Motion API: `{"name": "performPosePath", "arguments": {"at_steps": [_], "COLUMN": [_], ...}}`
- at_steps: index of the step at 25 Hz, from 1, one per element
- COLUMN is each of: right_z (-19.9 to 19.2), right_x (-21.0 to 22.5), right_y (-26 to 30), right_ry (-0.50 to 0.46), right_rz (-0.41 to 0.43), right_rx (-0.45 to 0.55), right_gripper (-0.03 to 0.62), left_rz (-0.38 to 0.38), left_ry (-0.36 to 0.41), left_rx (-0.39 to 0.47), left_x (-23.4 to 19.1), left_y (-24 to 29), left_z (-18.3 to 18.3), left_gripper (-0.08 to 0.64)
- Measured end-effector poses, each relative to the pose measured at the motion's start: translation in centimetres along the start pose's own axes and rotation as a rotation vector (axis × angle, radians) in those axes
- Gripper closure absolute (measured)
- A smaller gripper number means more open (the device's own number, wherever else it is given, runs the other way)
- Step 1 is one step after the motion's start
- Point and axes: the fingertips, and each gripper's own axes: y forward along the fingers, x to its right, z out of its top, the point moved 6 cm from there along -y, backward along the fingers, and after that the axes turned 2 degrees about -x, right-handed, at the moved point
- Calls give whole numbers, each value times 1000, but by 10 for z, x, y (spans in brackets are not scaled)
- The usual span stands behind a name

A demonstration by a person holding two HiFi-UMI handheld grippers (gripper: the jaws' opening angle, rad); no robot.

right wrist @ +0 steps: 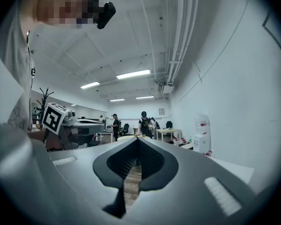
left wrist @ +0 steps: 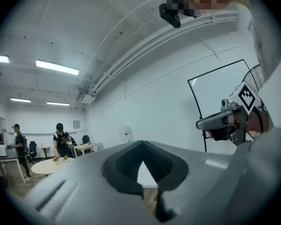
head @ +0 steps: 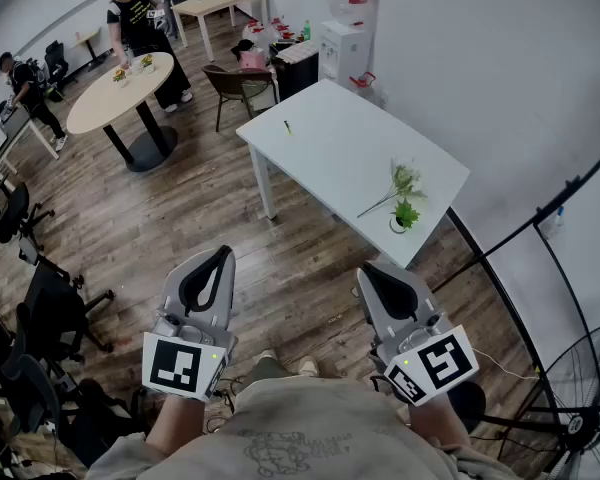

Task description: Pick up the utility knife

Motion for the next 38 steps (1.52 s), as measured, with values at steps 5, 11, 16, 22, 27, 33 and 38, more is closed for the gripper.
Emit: {"name": "performPosePath", "arguments": {"at_steps": [5, 11, 16, 22, 27, 33, 38], "right_z": [0, 0, -2, -1, -4, -11, -11], "right_x": [7, 4, 5, 7, 10, 17, 29], "right_y": [3, 4, 8, 11, 18, 46, 78], "right_ry": [39, 43, 40, 56, 31, 42, 31], "right_rz": [-10, 9, 19, 34, 21, 11, 5], "right_rx": [14, 15, 8, 24, 25, -1, -46], "right_gripper": [565, 564, 565, 563, 381, 377, 382], "left_rz": [-1, -13, -16, -3, 4, 7, 4], "left_ry": [-6, -16, -18, -19, -27, -44, -54], "left_rx": [0, -17, -21, -28, -52, -61, -60], "left_x": [-3, -2, -2, -5, -9, -28, -52], "left_y": [3, 5, 7, 9, 12, 25, 47], "left_z": [-1, -2, -1, -3, -12, -27, -31], "left_gripper": [560, 560, 560, 560, 560, 560, 560]}}
